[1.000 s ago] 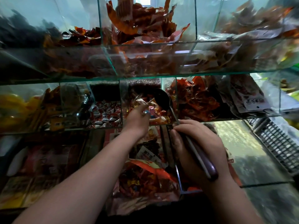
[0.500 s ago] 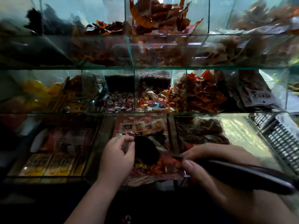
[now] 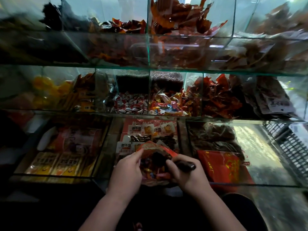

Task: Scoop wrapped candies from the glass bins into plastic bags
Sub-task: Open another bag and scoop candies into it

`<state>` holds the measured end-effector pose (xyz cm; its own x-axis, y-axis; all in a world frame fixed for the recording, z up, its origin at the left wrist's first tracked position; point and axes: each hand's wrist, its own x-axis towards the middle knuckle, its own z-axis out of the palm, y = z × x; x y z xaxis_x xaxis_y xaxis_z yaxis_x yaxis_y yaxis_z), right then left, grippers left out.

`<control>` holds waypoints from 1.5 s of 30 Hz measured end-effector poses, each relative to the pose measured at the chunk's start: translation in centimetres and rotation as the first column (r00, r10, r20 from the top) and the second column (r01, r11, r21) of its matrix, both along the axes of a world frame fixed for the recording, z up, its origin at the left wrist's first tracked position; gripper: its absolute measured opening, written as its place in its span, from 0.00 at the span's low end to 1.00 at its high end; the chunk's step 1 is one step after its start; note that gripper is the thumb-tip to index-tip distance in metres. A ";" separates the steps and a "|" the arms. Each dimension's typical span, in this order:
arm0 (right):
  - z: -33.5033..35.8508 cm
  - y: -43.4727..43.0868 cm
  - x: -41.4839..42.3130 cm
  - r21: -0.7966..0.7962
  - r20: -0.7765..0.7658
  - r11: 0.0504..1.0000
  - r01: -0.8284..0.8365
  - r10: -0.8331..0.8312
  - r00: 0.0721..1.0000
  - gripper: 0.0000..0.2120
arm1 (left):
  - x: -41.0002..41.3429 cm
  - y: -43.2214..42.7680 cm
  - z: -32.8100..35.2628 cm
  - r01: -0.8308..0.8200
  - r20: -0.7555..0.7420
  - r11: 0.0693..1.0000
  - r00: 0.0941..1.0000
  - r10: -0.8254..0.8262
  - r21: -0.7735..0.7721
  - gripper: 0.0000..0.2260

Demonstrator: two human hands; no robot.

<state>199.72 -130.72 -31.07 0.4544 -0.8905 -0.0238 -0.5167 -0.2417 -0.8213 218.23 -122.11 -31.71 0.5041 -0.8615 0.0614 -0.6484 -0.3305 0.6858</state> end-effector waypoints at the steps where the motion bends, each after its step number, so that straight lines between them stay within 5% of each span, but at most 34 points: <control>1: 0.3 -0.2 -0.3 0.022 0.021 1.000 -0.004 0.004 1.000 0.09 | 0.1 0.0 -0.1 0.000 -0.020 1.000 1.000 0.000 -0.011 0.19; 6: 0.8 -1.0 -0.3 0.124 -0.004 0.992 -0.017 0.018 1.000 0.08 | 0.3 -0.3 -0.2 -0.024 -0.030 0.999 0.999 0.023 -0.034 0.19; 11: -0.9 -0.5 0.2 0.381 0.172 0.867 0.321 -0.408 0.897 0.07 | 0.4 -0.5 0.0 -0.044 -0.008 0.997 0.999 0.044 -0.062 0.18; 14: -0.5 -1.2 -0.7 0.589 0.256 0.749 0.304 -0.530 0.809 0.08 | 0.5 -0.4 -0.1 -0.065 -0.025 0.996 0.998 0.064 -0.057 0.19; 20: -0.8 0.2 0.5 0.427 0.131 0.875 0.229 -0.311 0.942 0.08 | -0.4 -0.5 -0.4 -0.099 -0.148 0.993 0.985 0.088 -0.071 0.18; 24: -0.8 0.3 0.3 0.563 0.227 0.768 0.306 -0.499 0.836 0.08 | 0.0 0.0 0.1 -0.090 -0.135 0.993 0.988 0.080 -0.073 0.18; 27: 0.4 0.3 -0.4 0.675 0.286 0.672 0.304 -0.618 0.732 0.09 | -0.1 0.1 1.2 -0.116 0.029 0.985 0.992 0.121 -0.131 0.16; 31: 2.2 0.6 -1.6 0.581 0.301 0.731 0.358 -0.602 0.739 0.11 | -1.7 0.2 2.3 0.061 0.158 0.908 0.987 0.006 -0.415 0.10; 34: 4.5 0.9 -2.3 0.358 0.289 0.822 0.443 -0.549 0.784 0.09 | -3.6 -0.8 1.7 0.177 -0.001 0.973 0.984 -0.179 -0.150 0.13; 39: 6.4 1.4 -3.5 0.547 0.381 0.794 0.266 -0.518 0.766 0.11 | -4.6 -3.5 -1.3 0.213 -0.082 0.917 0.977 -0.197 0.336 0.28; 42: 7.6 1.7 -4.8 0.608 0.425 0.775 0.174 -0.502 0.753 0.12 | -4.6 -4.2 -2.4 0.174 -0.077 0.917 0.985 -0.156 0.360 0.29; 45: 8.4 2.2 -5.4 0.631 0.493 0.773 0.068 -0.467 0.734 0.08 | -4.7 -4.0 -3.4 0.102 0.002 0.977 0.995 -0.104 0.185 0.27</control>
<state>194.31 -128.55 -22.63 0.2890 -0.8902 -0.3522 0.1590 0.4074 -0.8993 213.56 -126.09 -35.09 0.4122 -0.9058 -0.0978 -0.6935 -0.3815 0.6112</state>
